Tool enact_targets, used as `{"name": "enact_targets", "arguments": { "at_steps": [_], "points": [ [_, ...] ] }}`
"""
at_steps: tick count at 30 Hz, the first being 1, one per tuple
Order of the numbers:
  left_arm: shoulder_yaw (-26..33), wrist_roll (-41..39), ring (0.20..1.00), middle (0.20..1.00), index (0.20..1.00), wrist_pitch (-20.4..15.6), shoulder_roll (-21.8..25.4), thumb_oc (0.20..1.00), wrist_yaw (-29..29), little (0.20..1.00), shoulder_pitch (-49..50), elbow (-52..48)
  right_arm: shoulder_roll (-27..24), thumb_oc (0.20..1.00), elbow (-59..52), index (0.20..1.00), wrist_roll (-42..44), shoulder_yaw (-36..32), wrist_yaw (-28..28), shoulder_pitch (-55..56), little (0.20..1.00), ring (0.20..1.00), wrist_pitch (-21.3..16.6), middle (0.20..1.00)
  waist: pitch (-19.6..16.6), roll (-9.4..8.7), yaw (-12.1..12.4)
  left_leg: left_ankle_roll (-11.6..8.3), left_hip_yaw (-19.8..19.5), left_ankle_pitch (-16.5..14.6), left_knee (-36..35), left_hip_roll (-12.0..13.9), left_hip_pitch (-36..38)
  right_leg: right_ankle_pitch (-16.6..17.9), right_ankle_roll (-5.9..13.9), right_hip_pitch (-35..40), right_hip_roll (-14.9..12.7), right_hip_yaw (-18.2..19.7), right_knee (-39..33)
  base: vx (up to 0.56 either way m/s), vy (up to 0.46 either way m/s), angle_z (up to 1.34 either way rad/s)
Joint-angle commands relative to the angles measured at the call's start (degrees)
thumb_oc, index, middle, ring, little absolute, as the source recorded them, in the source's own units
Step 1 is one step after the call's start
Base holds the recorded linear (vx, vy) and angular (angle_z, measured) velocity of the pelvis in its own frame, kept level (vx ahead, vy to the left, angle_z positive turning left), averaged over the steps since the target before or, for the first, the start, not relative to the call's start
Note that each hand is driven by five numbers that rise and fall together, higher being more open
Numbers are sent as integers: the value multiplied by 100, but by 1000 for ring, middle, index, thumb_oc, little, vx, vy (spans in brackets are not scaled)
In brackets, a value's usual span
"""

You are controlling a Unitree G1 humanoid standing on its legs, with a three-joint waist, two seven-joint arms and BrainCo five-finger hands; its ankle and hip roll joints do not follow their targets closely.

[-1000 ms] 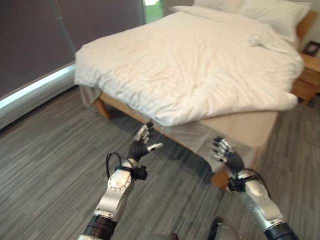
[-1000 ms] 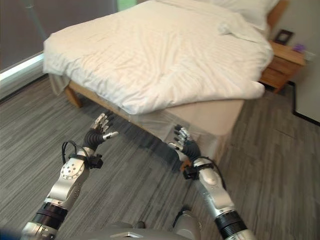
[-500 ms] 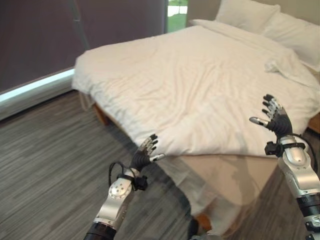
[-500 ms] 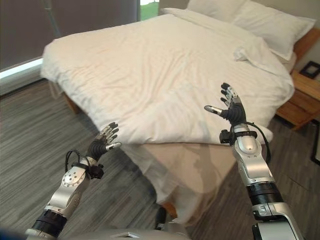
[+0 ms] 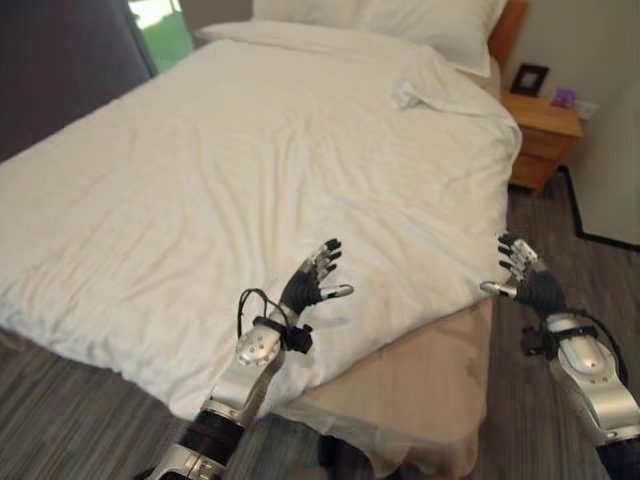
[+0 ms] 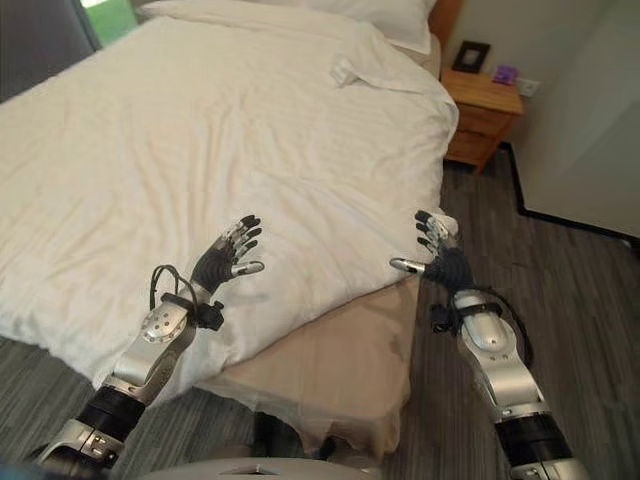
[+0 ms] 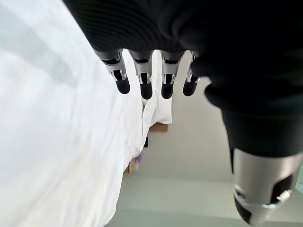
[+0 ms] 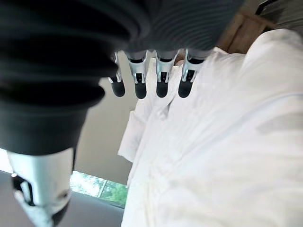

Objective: Making the bed.

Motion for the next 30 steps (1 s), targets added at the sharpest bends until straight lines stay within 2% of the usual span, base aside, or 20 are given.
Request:
{"name": "enact_targets", "arguments": {
  "at_steps": [1,7,8,9,11,15,16,17,20,25,30],
  "points": [
    [-117,-416,1000,1000,1000,-278,112,1000,-148,1000,-67,-169,-229,1000,150,1000,-55,-153,103,-692,1000,1000,-329,1000,-216,-344,389,-299,-213,-394,71,104,435,706,502,-509,-490,-544,-45,56,16,-15],
    [-403,-613,1000,1000,1000,-267,436,1000,-374,1000,500,-622,-880,1000,1359,1000,-184,806,-21,-2429,1000,1000,-309,1000,-17,-595,948,-242,-503,-408,94,51,236,712,480,-576,-511,-802,-61,33,-2,28],
    [-386,-614,1000,1000,1000,-264,436,1000,-375,1000,504,-626,-877,1000,1387,1000,-179,836,-22,-2468,1000,1000,-321,1000,-13,-593,929,-242,-507,-408,95,51,236,711,480,-573,-512,-806,-62,-3,-25,29],
    [-496,-765,1000,1000,1000,-250,532,1000,-438,1000,695,-746,-960,1000,2113,1000,-291,1344,-148,-3324,1000,1000,-247,1000,54,-647,1142,-247,-600,-372,71,43,163,745,475,-596,-510,-893,-95,-13,-16,28],
    [-506,-920,1000,1000,1000,-242,663,1000,-434,1000,829,-873,-988,1000,3057,1000,-331,1841,-296,-4353,1000,1000,-183,1000,135,-672,1303,-258,-699,-323,53,40,73,778,460,-641,-507,-982,-117,-40,-20,17],
    [-516,-1073,1000,1000,1000,-213,905,1000,-443,1000,929,-1049,-623,1000,5129,1000,-698,2759,-453,-6178,1000,1000,14,1000,309,-677,1586,-289,-889,-234,41,21,-120,834,442,-760,-493,-1132,-145,-52,-13,31],
    [-502,-1073,1000,1000,1000,-211,901,1000,-443,1000,930,-1052,-609,1000,5158,1000,-694,2781,-451,-6212,1000,1000,2,1000,313,-674,1572,-289,-890,-234,41,20,-121,834,442,-760,-493,-1134,-144,-41,-18,32],
    [-510,-1096,1000,1000,1000,-187,952,1000,-448,1000,897,-1071,-375,1000,6200,1000,-951,3029,-410,-6672,1000,1000,102,1000,389,-661,1681,-297,-993,-207,51,12,-196,852,436,-795,-483,-1213,-160,-37,-23,34],
    [-523,-1085,1000,1000,1000,-136,934,1000,-415,1000,749,-1072,-86,1000,7285,1000,-1520,3174,-515,-7088,1000,1000,297,1000,507,-617,1873,-315,-1191,-136,53,-39,-393,883,434,-898,-467,-1368,-198,-49,-22,29],
    [-630,-1038,1000,1000,1000,-182,809,1000,-276,1000,403,-1074,115,1000,7359,1000,-1469,2979,-588,-6902,1000,1000,296,1000,664,-514,1993,-342,-1393,-32,45,-66,-685,918,430,-1130,-473,-1506,-201,-52,9,31],
    [-665,-925,1000,1000,1000,-194,632,1000,-143,1000,165,-892,366,1000,7882,1000,-2086,3158,-492,-6742,1000,1000,446,1000,809,-414,2026,-384,-1497,47,34,-111,-930,927,411,-1332,-469,-1556,-201,-24,27,13]
  ]
}}
